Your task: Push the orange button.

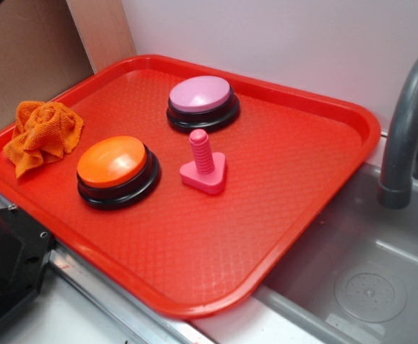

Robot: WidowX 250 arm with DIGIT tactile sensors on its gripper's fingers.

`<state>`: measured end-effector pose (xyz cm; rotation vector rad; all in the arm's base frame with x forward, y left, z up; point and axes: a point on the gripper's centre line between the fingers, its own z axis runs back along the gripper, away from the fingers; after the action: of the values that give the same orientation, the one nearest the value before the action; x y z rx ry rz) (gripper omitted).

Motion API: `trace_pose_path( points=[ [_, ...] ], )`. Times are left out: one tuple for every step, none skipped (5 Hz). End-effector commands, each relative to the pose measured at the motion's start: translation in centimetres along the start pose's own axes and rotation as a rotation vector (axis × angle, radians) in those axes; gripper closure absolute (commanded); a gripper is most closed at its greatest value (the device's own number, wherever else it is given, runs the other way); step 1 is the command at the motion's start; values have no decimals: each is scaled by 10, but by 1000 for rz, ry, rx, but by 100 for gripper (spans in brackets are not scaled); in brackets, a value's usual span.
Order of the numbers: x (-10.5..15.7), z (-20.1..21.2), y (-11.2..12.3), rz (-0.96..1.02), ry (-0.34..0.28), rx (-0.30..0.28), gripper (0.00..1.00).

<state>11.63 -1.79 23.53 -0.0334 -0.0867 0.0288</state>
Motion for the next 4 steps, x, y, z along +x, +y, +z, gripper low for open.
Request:
trace_pose_path(
  points=[
    [0,0,0,0,0,0,0],
    [43,-50,-31,-250,42,4,0],
    [51,-91,-49,-450,64,3,0],
    [53,-124,-47,-556,63,6,0]
  ],
)
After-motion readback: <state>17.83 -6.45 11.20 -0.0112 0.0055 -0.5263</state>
